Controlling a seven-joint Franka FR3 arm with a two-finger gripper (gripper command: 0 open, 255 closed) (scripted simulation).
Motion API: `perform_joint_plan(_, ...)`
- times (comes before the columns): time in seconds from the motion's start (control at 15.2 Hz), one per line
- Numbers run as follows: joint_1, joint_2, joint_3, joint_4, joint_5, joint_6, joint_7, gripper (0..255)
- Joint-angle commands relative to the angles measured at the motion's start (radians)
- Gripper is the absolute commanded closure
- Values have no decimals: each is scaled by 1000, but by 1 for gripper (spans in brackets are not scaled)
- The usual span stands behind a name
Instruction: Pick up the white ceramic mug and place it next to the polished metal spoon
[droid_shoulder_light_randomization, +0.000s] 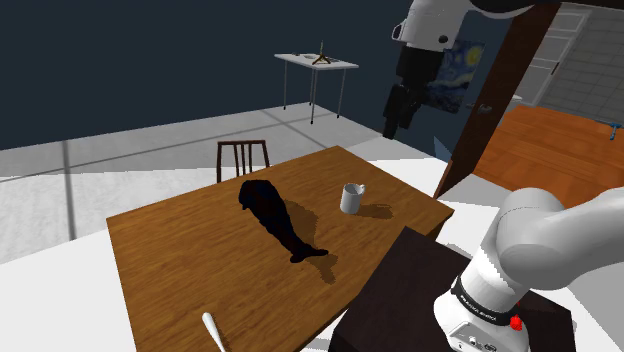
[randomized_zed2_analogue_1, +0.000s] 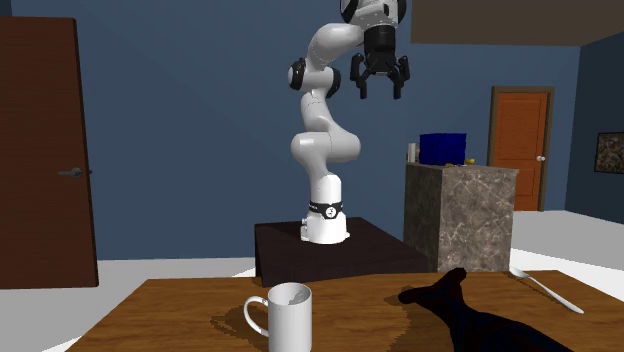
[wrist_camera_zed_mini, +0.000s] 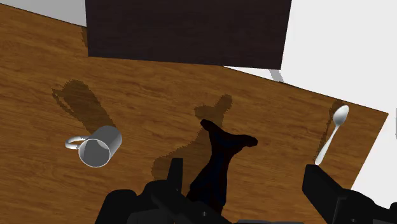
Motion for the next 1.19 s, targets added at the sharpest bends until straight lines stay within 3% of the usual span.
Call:
perform_joint_plan(0.0, 0, 0, 0, 0, 0, 0, 0, 0)
perform_joint_plan(0.59, -39, 161, -79, -126, -71, 235, -113, 0)
perform_joint_plan(1.12, -76, 385, -147, -157, -123, 448, -203, 0)
